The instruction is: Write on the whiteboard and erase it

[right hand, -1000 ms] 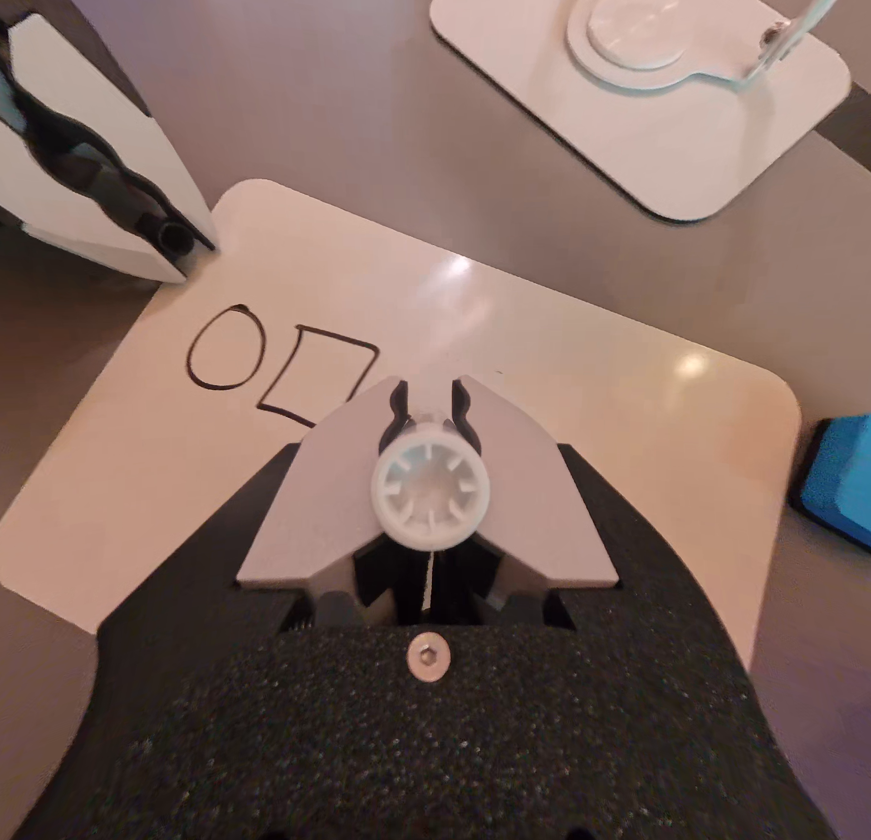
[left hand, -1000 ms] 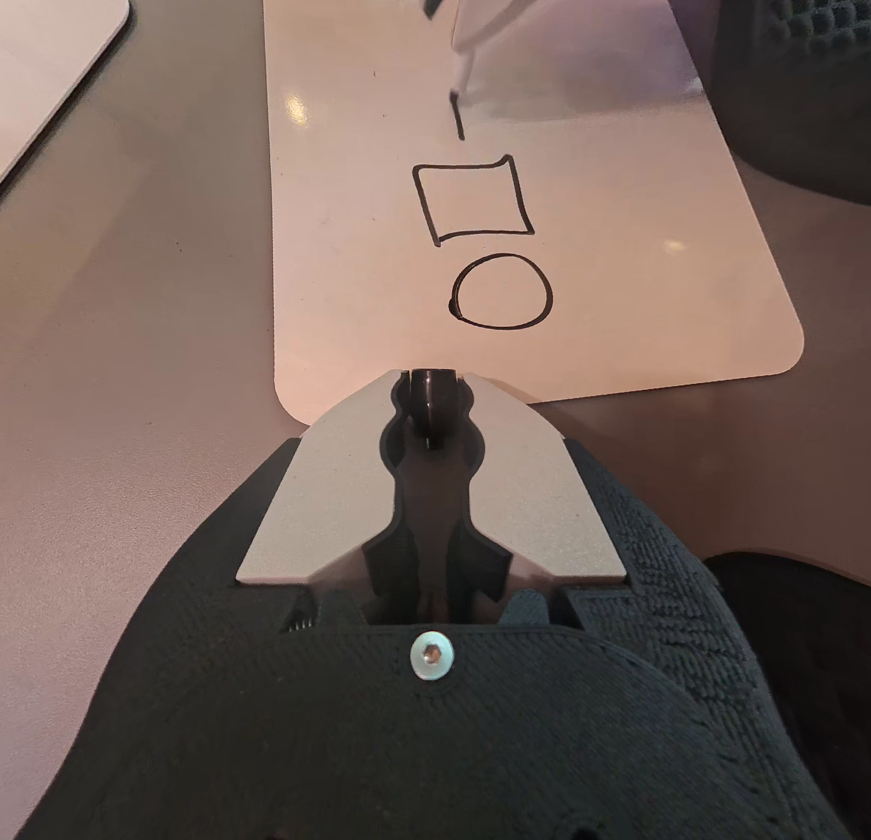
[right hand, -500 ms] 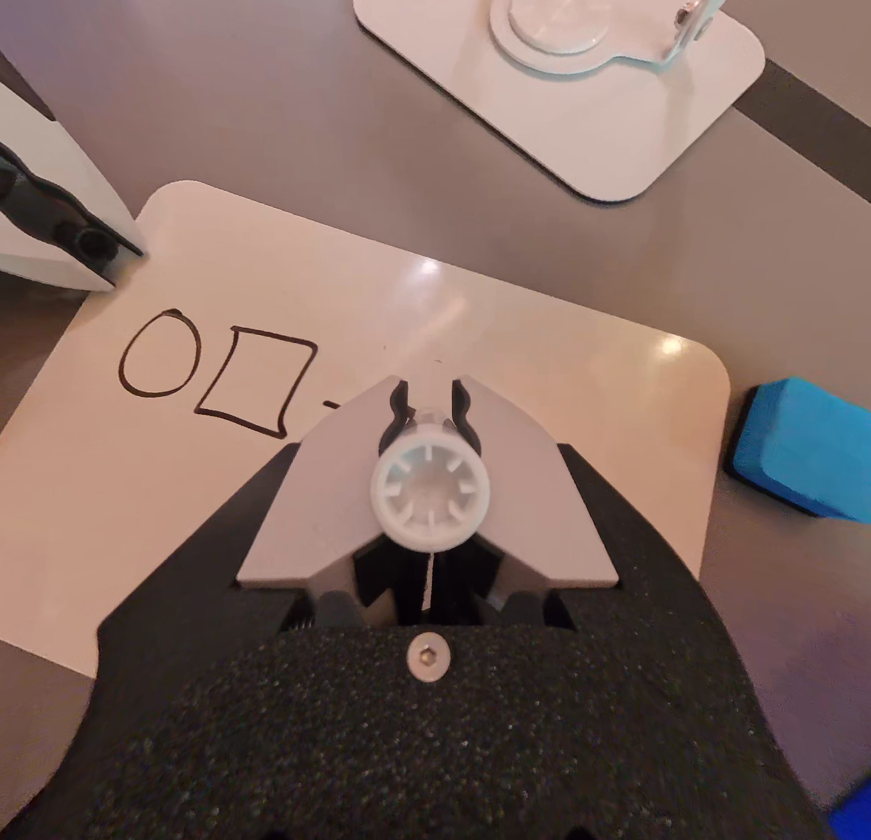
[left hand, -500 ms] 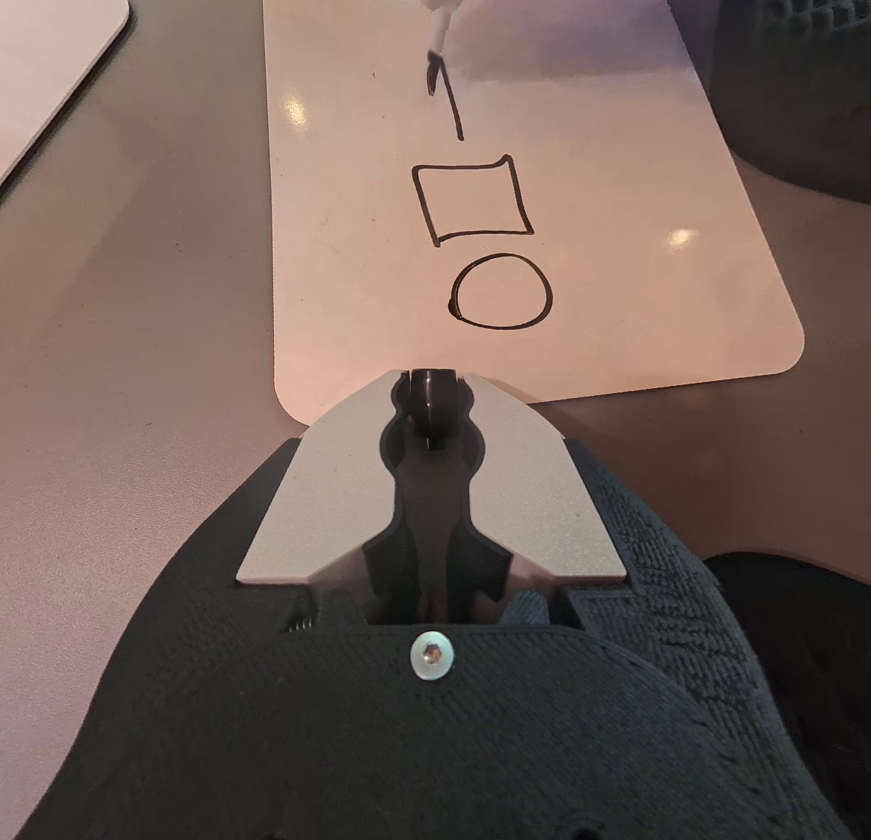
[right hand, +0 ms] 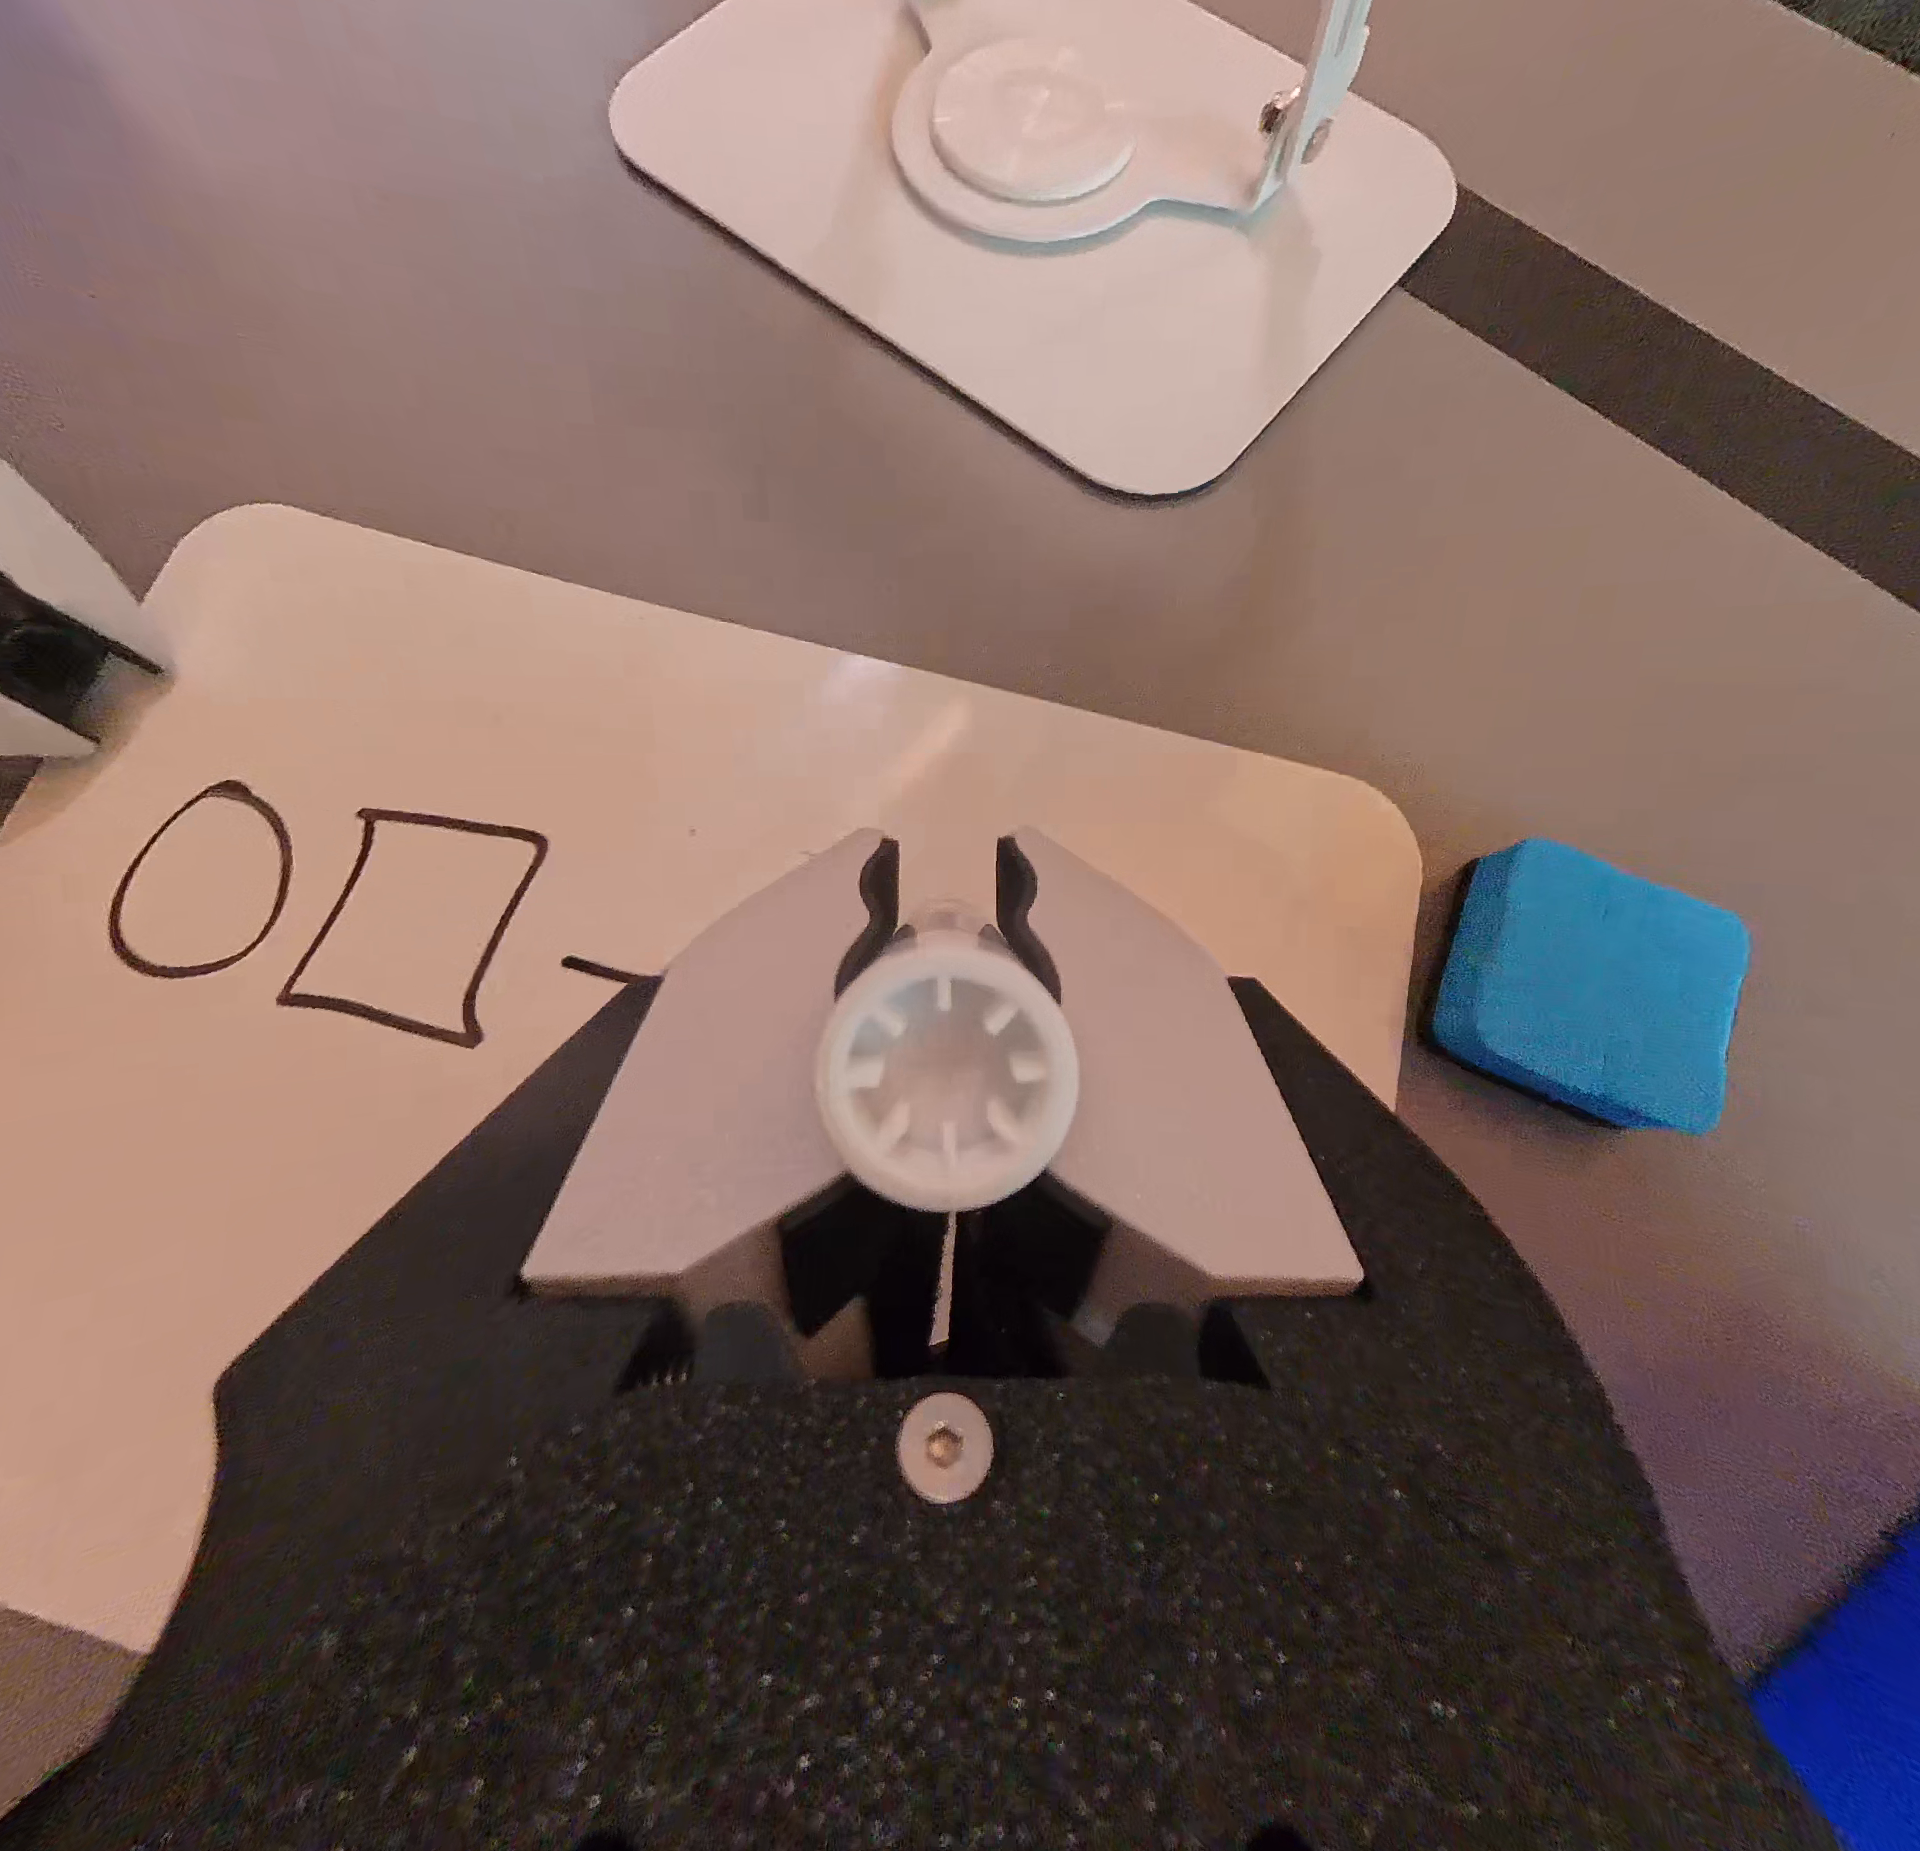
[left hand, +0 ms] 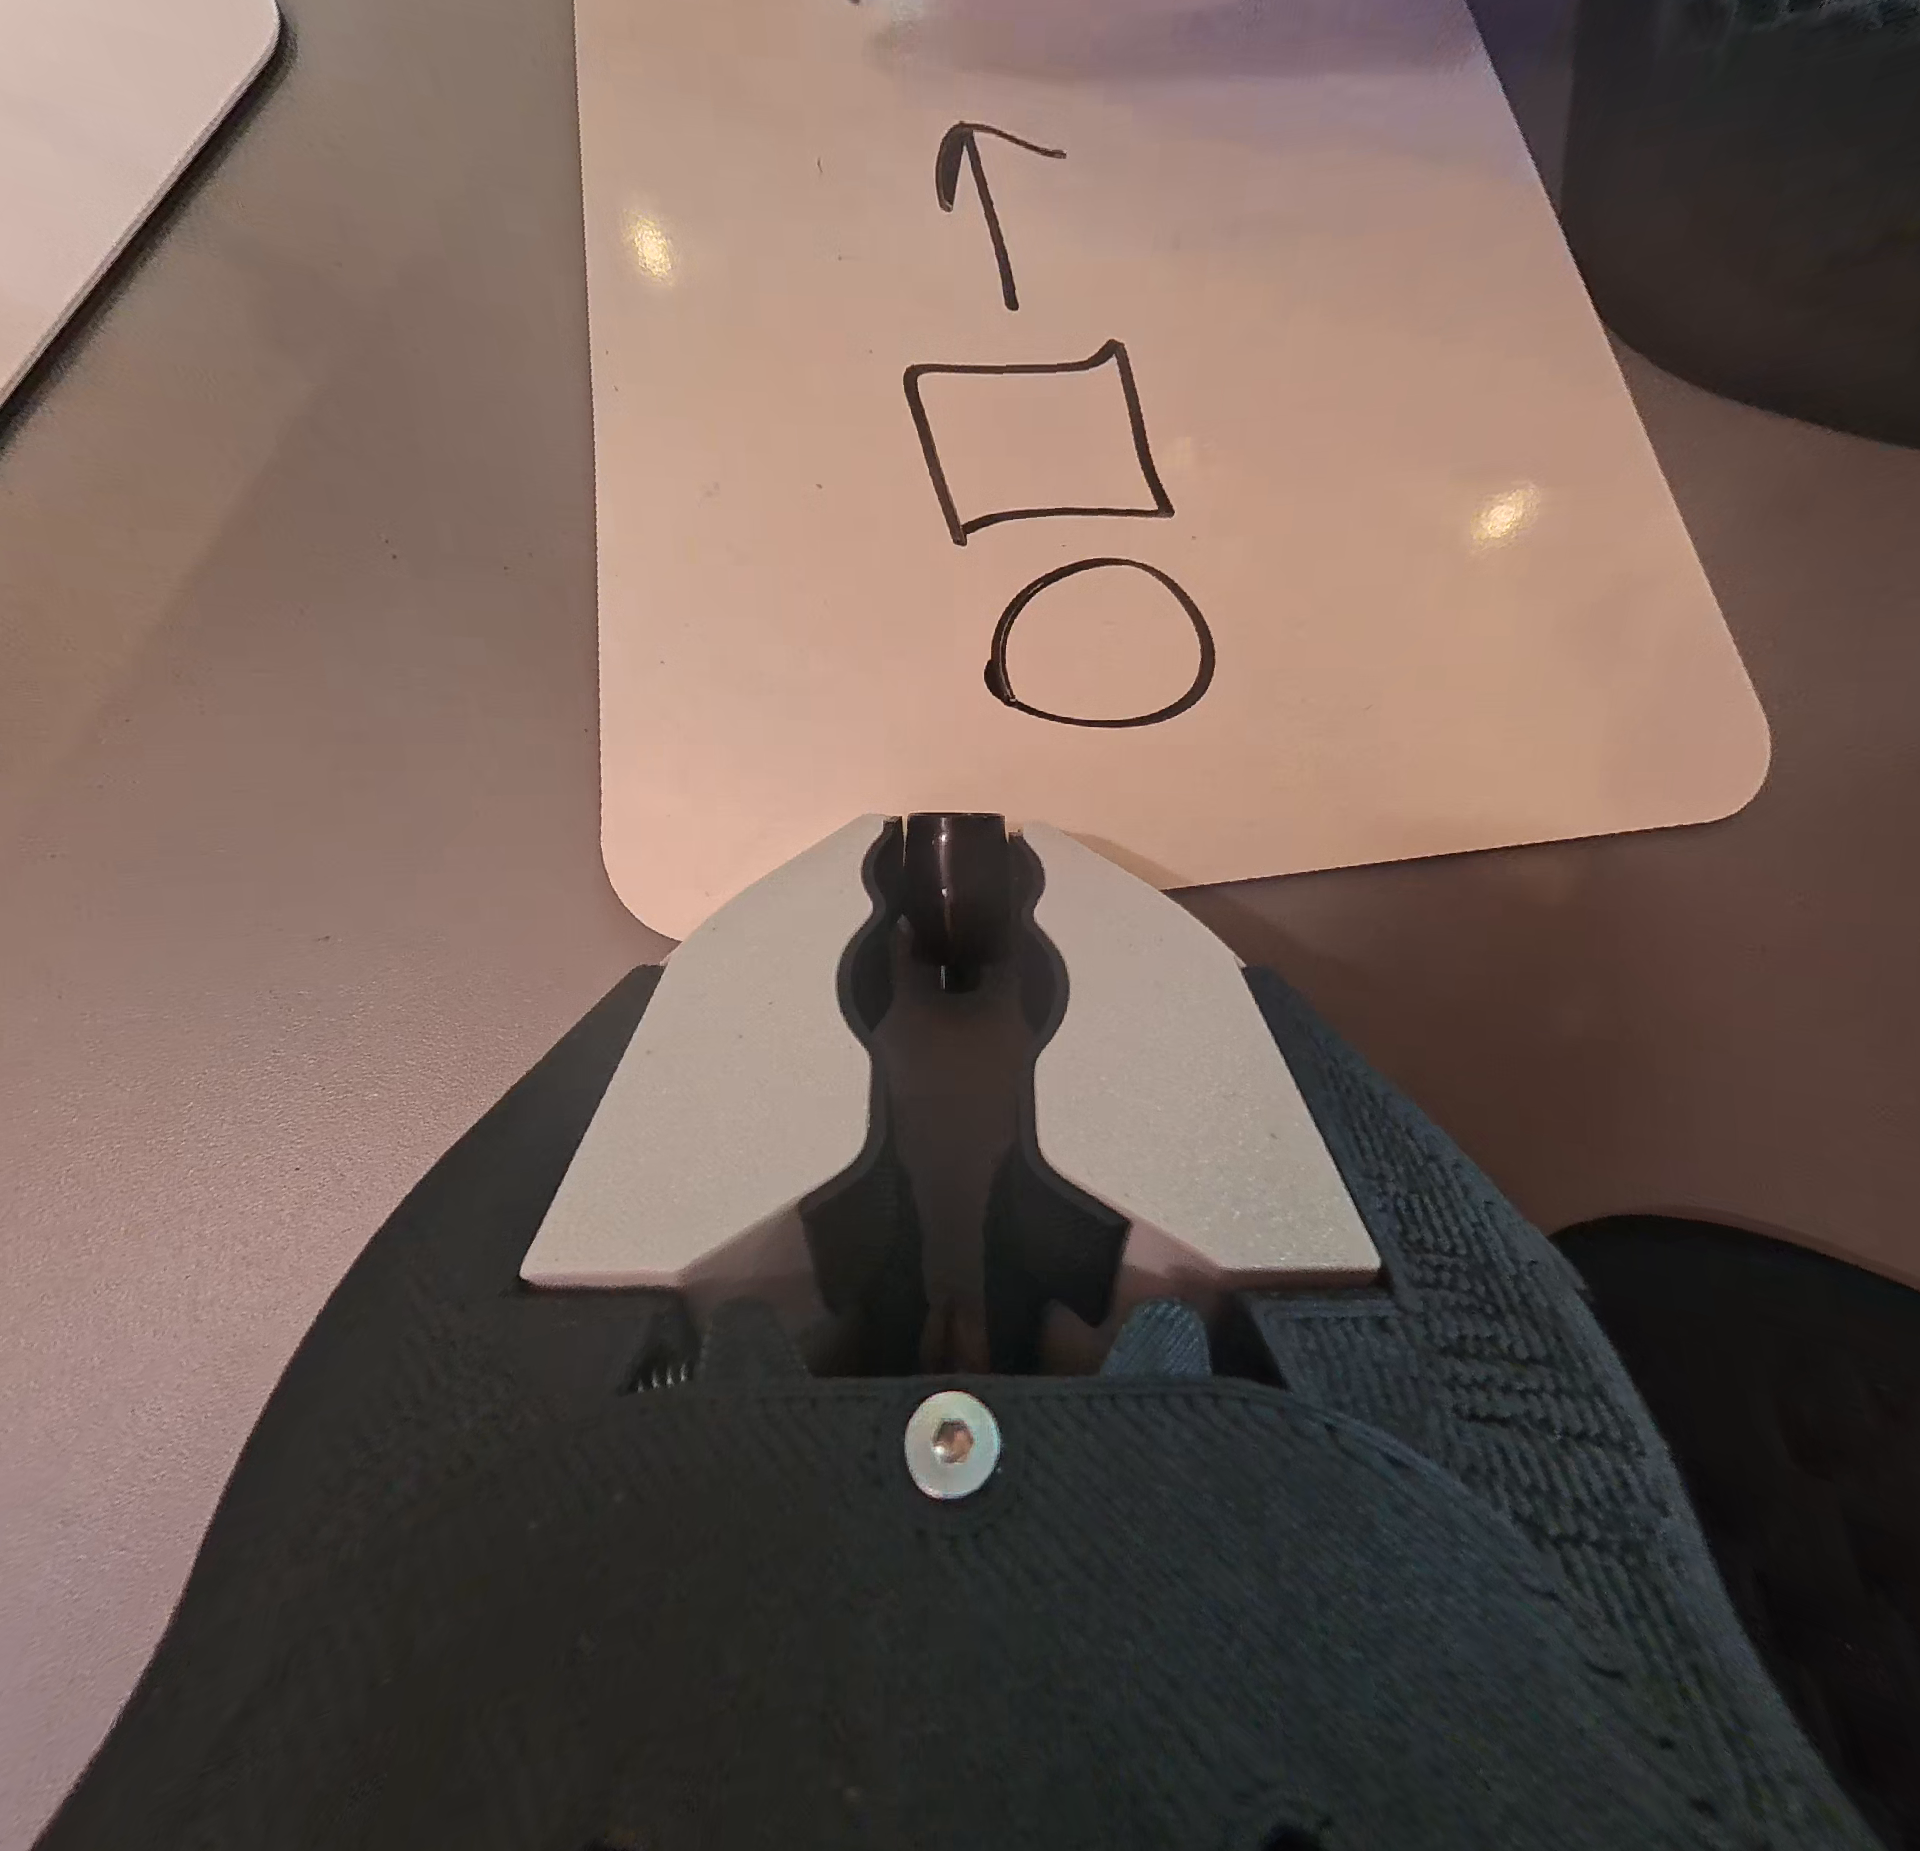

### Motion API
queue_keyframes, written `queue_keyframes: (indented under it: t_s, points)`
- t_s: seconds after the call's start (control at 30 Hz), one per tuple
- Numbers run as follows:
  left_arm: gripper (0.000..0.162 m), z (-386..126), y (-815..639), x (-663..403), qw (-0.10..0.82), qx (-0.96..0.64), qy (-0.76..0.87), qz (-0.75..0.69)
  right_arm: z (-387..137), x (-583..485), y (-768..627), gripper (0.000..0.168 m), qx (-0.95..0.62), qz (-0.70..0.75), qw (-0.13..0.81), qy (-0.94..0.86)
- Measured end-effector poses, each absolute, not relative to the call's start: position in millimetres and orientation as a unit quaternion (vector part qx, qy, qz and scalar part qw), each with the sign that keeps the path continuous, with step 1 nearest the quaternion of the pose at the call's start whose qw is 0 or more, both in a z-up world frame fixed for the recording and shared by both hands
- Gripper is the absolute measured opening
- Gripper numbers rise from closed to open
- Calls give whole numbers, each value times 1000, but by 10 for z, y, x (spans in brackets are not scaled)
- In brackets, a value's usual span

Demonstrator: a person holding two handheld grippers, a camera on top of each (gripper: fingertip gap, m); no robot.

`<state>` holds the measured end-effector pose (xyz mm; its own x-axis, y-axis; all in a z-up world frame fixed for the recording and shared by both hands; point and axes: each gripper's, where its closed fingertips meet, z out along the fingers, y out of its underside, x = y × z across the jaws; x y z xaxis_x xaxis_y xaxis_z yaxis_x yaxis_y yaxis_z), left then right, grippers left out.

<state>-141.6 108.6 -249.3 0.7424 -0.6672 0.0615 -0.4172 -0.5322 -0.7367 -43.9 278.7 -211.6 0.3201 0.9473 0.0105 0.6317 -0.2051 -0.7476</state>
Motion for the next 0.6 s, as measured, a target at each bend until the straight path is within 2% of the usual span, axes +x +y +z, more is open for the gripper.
queue_keyframes:
  t_s: [0.3,0.47,0.6]
  points:
    - [19,-2494,1087,-1416,366,-858,315,-172,-2214,-123,2447,18,-762,225,286,-536]
    - [20,-2495,1087,-1416,366,-858,315,-172,-2114,-362,2739,18,-749,236,327,-527]
    - [19,-2496,1087,-1416,367,-858,315,-173,-2205,-446,2833,19,-750,230,312,-536]
